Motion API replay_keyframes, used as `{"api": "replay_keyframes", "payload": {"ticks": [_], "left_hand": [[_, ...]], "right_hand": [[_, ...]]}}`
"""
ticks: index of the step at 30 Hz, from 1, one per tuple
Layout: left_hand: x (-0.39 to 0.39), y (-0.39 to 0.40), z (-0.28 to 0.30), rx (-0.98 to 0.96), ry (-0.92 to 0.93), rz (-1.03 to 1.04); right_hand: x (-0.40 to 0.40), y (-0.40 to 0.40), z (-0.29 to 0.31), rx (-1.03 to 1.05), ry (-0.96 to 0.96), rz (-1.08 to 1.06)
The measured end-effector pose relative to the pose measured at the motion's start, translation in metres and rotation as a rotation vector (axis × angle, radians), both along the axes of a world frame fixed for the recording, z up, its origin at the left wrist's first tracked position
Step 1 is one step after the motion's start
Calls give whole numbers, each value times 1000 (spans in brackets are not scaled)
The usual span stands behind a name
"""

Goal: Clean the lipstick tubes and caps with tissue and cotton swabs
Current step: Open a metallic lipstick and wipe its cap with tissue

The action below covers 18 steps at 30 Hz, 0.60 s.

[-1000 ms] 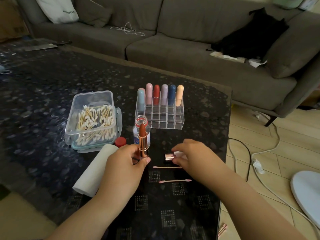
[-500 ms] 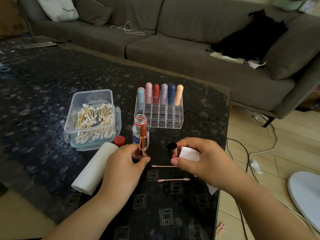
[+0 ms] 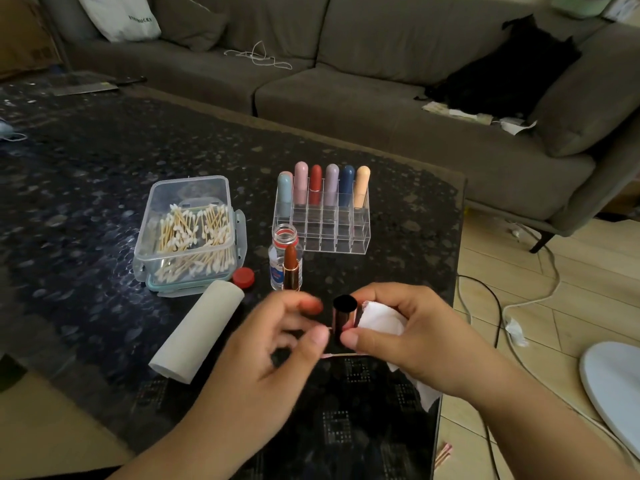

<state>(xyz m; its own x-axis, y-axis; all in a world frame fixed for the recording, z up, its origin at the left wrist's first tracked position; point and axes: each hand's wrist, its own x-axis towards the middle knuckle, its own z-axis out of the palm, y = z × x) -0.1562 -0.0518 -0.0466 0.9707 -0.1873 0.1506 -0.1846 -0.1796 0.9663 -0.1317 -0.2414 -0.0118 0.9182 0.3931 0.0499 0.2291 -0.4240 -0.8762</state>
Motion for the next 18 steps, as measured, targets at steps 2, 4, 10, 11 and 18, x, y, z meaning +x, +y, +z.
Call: {"api": "replay_keyframes", "payload": {"ticks": [2, 4, 10, 11, 18], "left_hand": [[-1, -3, 2, -83, 59, -130], [1, -6, 5, -119, 63, -127], [11, -5, 5, -181, 80, 1], [12, -3, 4, -165, 68, 25], [12, 1, 6, -150, 106, 57]], "right_hand": [[-3, 8, -2, -10, 0, 30], [-6, 15, -3, -28, 4, 35], [-7, 19, 4, -141, 53, 75], [-7, 17, 7, -172, 87, 68], [-2, -7, 22, -294, 77, -129]]}}
